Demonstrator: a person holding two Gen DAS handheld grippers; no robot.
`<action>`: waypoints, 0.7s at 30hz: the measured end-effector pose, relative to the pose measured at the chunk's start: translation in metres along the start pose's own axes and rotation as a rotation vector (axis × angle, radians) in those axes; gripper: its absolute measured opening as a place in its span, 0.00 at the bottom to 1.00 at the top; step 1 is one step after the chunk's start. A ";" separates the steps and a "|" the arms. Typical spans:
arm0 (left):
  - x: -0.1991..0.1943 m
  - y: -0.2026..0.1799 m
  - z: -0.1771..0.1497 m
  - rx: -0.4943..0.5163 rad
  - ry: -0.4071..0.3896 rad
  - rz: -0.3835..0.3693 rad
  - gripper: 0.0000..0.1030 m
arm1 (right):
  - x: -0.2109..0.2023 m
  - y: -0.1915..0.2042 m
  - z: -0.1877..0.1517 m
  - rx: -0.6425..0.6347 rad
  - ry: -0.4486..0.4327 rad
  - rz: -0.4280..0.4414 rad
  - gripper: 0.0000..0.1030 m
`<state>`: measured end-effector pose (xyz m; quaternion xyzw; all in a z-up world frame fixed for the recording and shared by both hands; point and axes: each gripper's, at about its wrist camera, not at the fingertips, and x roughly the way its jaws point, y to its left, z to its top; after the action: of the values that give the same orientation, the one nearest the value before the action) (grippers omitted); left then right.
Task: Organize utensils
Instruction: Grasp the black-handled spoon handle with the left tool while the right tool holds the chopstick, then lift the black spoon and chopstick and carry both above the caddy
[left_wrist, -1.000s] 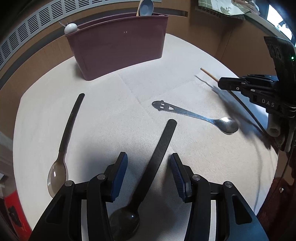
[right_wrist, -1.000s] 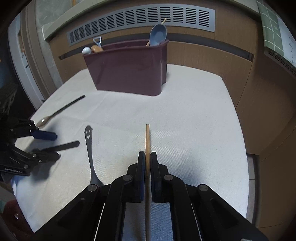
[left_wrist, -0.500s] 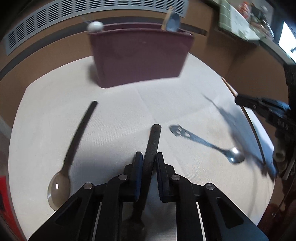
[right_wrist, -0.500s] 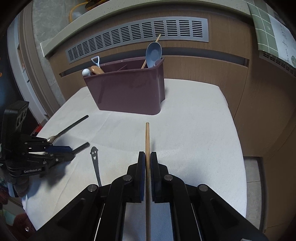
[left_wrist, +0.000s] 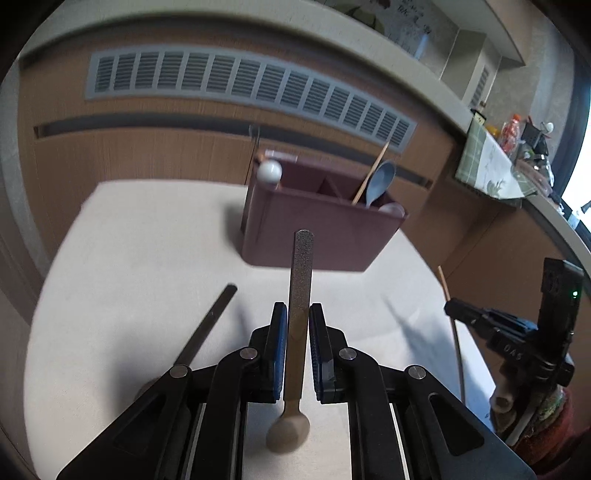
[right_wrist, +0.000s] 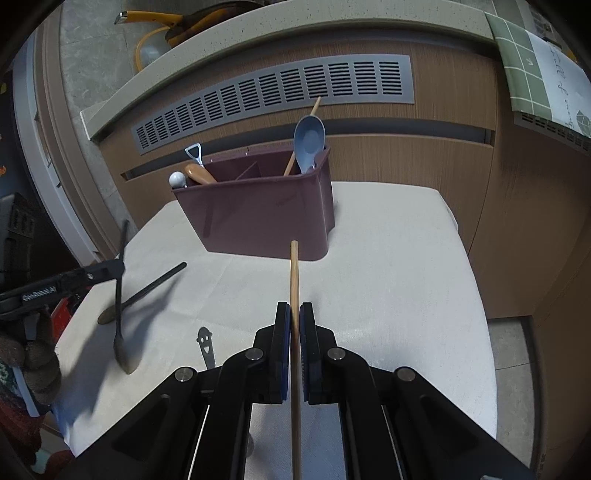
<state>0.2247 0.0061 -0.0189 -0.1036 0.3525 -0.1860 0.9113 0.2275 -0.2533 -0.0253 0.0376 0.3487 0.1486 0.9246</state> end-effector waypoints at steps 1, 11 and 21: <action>-0.005 -0.004 0.002 0.016 -0.019 0.008 0.12 | 0.000 0.001 0.001 -0.002 -0.004 -0.001 0.04; -0.020 -0.013 0.013 0.053 -0.076 0.014 0.03 | -0.005 0.006 0.005 -0.018 -0.031 -0.015 0.04; -0.052 -0.033 0.046 0.087 -0.176 -0.023 0.03 | -0.027 0.007 0.034 -0.021 -0.129 -0.018 0.04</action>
<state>0.2117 -0.0002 0.0571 -0.0838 0.2614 -0.2017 0.9402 0.2287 -0.2535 0.0189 0.0343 0.2871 0.1411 0.9468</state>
